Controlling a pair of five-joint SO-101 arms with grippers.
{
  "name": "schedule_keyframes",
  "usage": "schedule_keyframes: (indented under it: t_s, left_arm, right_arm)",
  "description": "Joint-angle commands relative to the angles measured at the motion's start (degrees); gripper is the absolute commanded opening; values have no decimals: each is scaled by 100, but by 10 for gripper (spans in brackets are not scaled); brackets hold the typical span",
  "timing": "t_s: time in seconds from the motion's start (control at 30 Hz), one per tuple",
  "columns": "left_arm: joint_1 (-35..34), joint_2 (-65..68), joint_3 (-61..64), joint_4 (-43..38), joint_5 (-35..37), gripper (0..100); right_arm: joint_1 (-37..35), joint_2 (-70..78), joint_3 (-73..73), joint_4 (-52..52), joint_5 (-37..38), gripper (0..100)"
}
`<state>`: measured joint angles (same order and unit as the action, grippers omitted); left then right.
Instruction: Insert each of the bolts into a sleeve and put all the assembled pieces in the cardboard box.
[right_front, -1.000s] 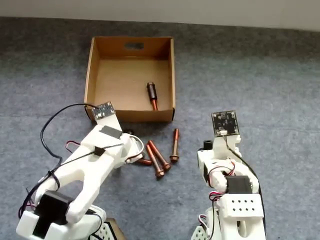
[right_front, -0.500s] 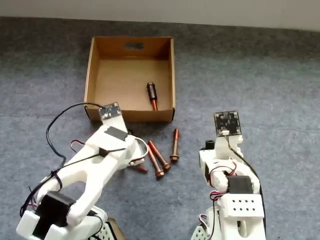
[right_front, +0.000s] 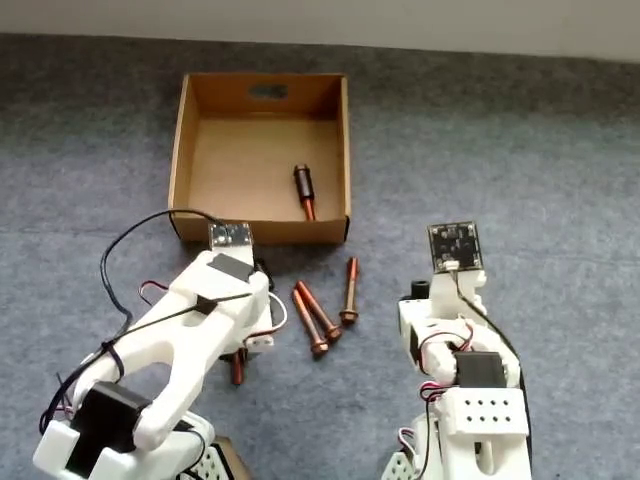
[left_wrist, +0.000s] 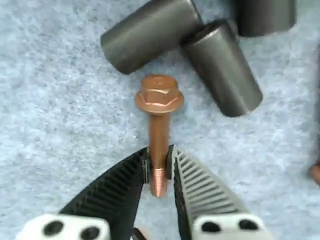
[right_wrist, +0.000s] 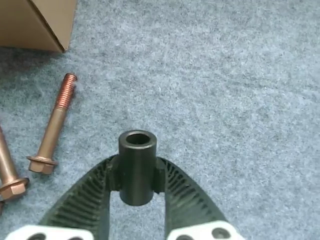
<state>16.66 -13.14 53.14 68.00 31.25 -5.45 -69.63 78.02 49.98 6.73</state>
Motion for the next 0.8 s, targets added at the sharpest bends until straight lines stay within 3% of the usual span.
schedule_keyframes:
  t_s: [0.0, 0.13, 0.4, 0.6, 0.77]
  left_arm:
    - [13, -92, -40, 202, -747, 81]
    - [22, -84, -119, 185, -1653, 82]
    - [4, -84, -163, 185, -4158, 85]
    - [-479, -92, -426, 18, -4141, 171]
    - [-690, -66, -549, -475, -4149, 178]
  right_arm:
    - [57, -84, -13, -92, -18, 5]
    - [57, -84, -13, -92, -18, 5]
    - [57, -84, -13, -92, -18, 5]
    - [57, -84, -13, -92, -18, 5]
    - [57, -84, -13, -92, -18, 5]
